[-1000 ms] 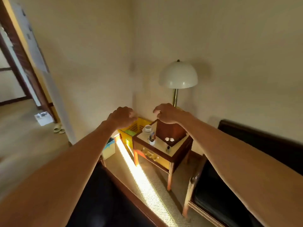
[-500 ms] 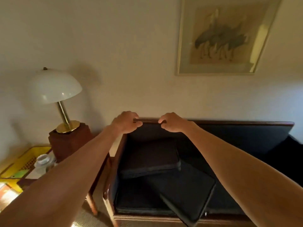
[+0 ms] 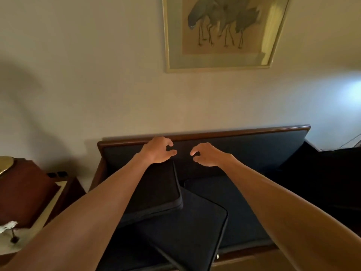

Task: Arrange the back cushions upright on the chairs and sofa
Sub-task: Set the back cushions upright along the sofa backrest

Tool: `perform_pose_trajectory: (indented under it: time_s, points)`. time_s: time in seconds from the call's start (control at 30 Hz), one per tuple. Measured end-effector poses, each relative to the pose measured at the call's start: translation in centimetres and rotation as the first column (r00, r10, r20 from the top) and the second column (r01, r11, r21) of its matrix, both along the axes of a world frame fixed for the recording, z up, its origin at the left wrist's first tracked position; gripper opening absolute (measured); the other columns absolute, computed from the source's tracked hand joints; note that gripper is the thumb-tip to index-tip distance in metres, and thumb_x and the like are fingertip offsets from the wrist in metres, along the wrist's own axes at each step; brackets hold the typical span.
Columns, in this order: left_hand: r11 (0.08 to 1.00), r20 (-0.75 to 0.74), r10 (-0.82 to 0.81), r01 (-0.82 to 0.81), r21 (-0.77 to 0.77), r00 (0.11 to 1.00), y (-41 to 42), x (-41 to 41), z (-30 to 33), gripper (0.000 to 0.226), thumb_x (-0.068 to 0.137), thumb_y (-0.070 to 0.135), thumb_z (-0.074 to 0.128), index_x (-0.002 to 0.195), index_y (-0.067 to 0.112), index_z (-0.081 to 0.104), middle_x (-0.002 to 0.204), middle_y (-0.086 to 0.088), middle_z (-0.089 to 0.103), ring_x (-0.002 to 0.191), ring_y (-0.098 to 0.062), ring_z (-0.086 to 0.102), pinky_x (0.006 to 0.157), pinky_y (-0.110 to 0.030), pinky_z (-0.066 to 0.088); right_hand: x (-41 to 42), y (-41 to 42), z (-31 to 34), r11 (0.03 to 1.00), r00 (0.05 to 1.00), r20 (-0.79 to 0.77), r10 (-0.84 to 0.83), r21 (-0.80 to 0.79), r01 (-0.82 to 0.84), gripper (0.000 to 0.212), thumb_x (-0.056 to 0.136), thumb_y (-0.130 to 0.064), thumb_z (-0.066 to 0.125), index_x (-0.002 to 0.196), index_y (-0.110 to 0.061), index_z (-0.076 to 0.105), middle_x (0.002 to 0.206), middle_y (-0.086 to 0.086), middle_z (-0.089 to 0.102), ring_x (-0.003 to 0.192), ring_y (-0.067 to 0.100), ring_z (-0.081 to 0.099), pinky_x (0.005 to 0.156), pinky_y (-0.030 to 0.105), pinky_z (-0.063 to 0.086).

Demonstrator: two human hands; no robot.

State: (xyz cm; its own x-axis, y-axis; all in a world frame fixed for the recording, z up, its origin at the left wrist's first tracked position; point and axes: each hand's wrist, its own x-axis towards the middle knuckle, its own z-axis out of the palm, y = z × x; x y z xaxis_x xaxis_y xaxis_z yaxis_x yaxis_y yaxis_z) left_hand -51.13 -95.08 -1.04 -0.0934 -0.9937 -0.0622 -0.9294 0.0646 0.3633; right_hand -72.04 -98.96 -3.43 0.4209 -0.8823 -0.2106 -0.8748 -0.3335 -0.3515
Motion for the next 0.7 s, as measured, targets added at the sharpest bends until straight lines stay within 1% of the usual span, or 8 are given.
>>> perform_pose_trajectory:
  time_s: [0.1, 0.2, 0.3, 0.43, 0.53, 0.63, 0.7]
  points:
    - [1.0, -0.026, 0.004, -0.003, 0.03, 1.0, -4.0, 0.4, -3.2, 0.047, 0.091, 0.047, 0.061, 0.132, 0.023, 0.057, 0.13, 0.0, 0.061, 0.113, -0.019, 0.06, 0.096, -0.042, 0.046, 0.6, -4.1, -3.2, 0.999, 1.0, 0.008, -0.001, 0.036, 0.001, 0.034, 0.097, -0.019, 0.052, 0.129, -0.02, 0.061, 0.143, 0.003, 0.05, 0.127, 0.024, 0.051, 0.106, 0.042, 0.042]
    - [0.994, -0.031, 0.006, -0.002, 0.113, 1.0, -8.6, 1.2, -8.1, 0.043, 0.092, 0.045, 0.06, 0.13, 0.025, 0.058, 0.128, 0.001, 0.063, 0.11, -0.019, 0.062, 0.095, -0.043, 0.048, 1.7, -8.8, -7.6, 0.993, 1.0, -0.001, 0.0, 0.118, 0.001, 0.034, 0.098, -0.018, 0.051, 0.13, -0.02, 0.06, 0.146, 0.003, 0.048, 0.13, 0.024, 0.049, 0.106, 0.041, 0.043]
    - [0.98, -0.019, 0.023, -0.019, 0.198, 1.0, -11.0, 1.5, -13.4, 0.042, 0.093, 0.044, 0.061, 0.13, 0.024, 0.058, 0.129, 0.001, 0.062, 0.112, -0.021, 0.061, 0.094, -0.045, 0.049, 2.2, -11.4, -12.4, 0.981, 1.0, 0.0, 0.007, 0.195, -0.007, 0.034, 0.099, -0.017, 0.051, 0.131, -0.017, 0.059, 0.145, 0.006, 0.05, 0.13, 0.025, 0.049, 0.106, 0.039, 0.042]
    - [0.958, -0.021, 0.044, -0.037, 0.284, 0.999, -11.9, 0.7, -20.0, 0.039, 0.093, 0.038, 0.062, 0.129, 0.024, 0.058, 0.128, 0.003, 0.061, 0.11, -0.019, 0.061, 0.094, -0.044, 0.047, 1.3, -12.5, -19.7, 0.952, 1.0, -0.018, -0.024, 0.305, 0.028, 0.035, 0.097, -0.017, 0.052, 0.131, -0.017, 0.061, 0.141, 0.006, 0.053, 0.126, 0.025, 0.051, 0.105, 0.038, 0.043]
    - [0.942, -0.007, 0.083, -0.077, 0.328, 0.997, -11.9, -0.2, -24.5, 0.036, 0.095, 0.034, 0.061, 0.129, 0.023, 0.057, 0.13, 0.002, 0.057, 0.114, -0.02, 0.058, 0.094, -0.043, 0.044, 0.4, -12.9, -24.8, 0.92, 0.999, -0.03, -0.043, 0.39, 0.052, 0.035, 0.096, -0.018, 0.052, 0.13, -0.018, 0.061, 0.14, 0.005, 0.054, 0.125, 0.026, 0.053, 0.103, 0.039, 0.044]
    - [0.931, 0.031, 0.122, -0.125, 0.342, 0.992, -11.7, -1.5, -28.8, 0.038, 0.094, 0.032, 0.061, 0.13, 0.021, 0.056, 0.133, 0.001, 0.052, 0.117, -0.021, 0.055, 0.091, -0.041, 0.047, -1.0, -13.0, -29.3, 0.886, 0.997, -0.034, -0.075, 0.457, 0.082, 0.036, 0.096, -0.017, 0.052, 0.131, -0.017, 0.061, 0.141, 0.005, 0.054, 0.127, 0.026, 0.052, 0.106, 0.039, 0.043]
    - [0.932, 0.087, 0.121, -0.143, 0.333, 0.989, -11.3, -2.6, -31.3, 0.044, 0.092, 0.034, 0.061, 0.133, 0.02, 0.051, 0.14, 0.0, 0.046, 0.122, -0.022, 0.05, 0.091, -0.041, 0.049, -1.9, -13.0, -32.0, 0.862, 0.994, -0.053, -0.094, 0.496, 0.108, 0.037, 0.096, -0.017, 0.052, 0.133, -0.016, 0.059, 0.141, 0.007, 0.054, 0.127, 0.027, 0.052, 0.106, 0.041, 0.043]
